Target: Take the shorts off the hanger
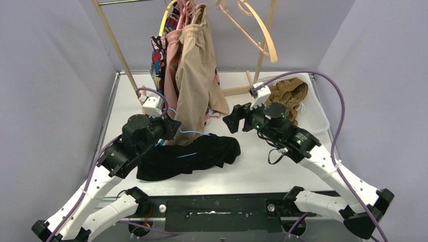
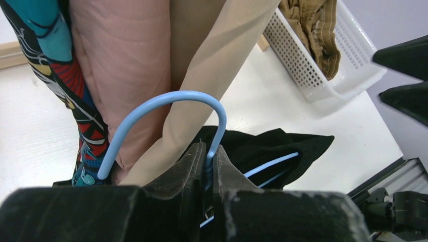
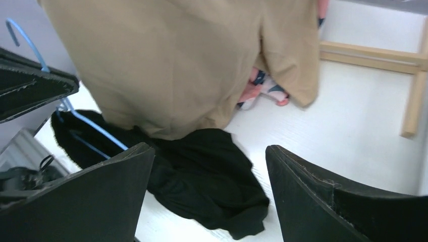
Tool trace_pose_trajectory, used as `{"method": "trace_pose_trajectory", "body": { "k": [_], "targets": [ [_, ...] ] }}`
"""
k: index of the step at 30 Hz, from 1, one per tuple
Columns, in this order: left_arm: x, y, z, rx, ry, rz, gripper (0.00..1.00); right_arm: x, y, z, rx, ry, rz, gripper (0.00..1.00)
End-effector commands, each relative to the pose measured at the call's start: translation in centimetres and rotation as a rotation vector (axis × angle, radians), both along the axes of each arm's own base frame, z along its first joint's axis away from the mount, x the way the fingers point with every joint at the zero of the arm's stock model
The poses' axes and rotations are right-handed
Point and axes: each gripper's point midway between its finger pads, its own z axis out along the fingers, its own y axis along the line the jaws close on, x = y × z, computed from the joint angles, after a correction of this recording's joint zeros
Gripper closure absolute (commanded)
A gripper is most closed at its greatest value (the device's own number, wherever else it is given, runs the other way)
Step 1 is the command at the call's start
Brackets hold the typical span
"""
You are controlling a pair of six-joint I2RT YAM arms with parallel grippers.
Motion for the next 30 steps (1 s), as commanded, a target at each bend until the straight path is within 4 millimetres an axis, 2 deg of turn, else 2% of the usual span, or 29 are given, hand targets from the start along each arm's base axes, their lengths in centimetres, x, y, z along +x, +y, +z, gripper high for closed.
{"method": "trace_pose_trajectory", "body": {
  "k": [1,6,8,12,14,18,20,22,24,28,30],
  "targets": [
    [0.9,-0.4,4.5,-0.118,-0.103,0.039,1.0,-1.9,4.5,0.8,0.023,0.031,0.199,0.17],
    [1.2,-0.9,5.4,-0.154,-0.126,0.045,1.0,-3.9,8.1,-0.9,-0.134,0.043,0.271,0.18],
    [1.4,-0.7,5.4,-0.151,-0.131,0.058,1.0,-3.8,8.7,-2.6,-0.231,0.076,0.256,0.21],
    [1.2,-0.3,5.4,-0.15,-0.134,0.072,1.0,-2.6,8.2,-5.1,-0.383,0.11,0.164,0.33],
    [1.0,-0.2,5.4,-0.151,-0.136,0.074,1.0,-1.8,7.5,-5.4,-0.417,0.113,0.108,0.42],
    [0.8,0.1,5.6,-0.147,-0.14,0.075,1.0,-1.7,6.9,-5.7,-0.446,0.122,0.081,0.51],
    [0.6,-0.1,5.7,-0.151,-0.139,0.064,1.0,-1.7,6.8,-5.9,-0.454,0.127,0.083,0.69],
    [0.5,-0.3,6.0,-0.161,-0.142,0.049,1.0,-1.7,6.7,-6.1,-0.467,0.132,0.079,0.74],
    [0.5,-0.4,6.1,-0.158,-0.143,0.047,1.0,-1.7,6.5,-6.2,-0.472,0.134,0.073,0.75],
    [0.8,-0.1,5.4,-0.126,-0.127,0.065,1.0,-1.7,6.3,-6.1,-0.472,0.132,0.07,0.67],
    [0.9,-0.1,5.0,-0.111,-0.118,0.067,1.0,-1.8,6.1,-5.7,-0.461,0.125,0.064,0.67]
  ]
}}
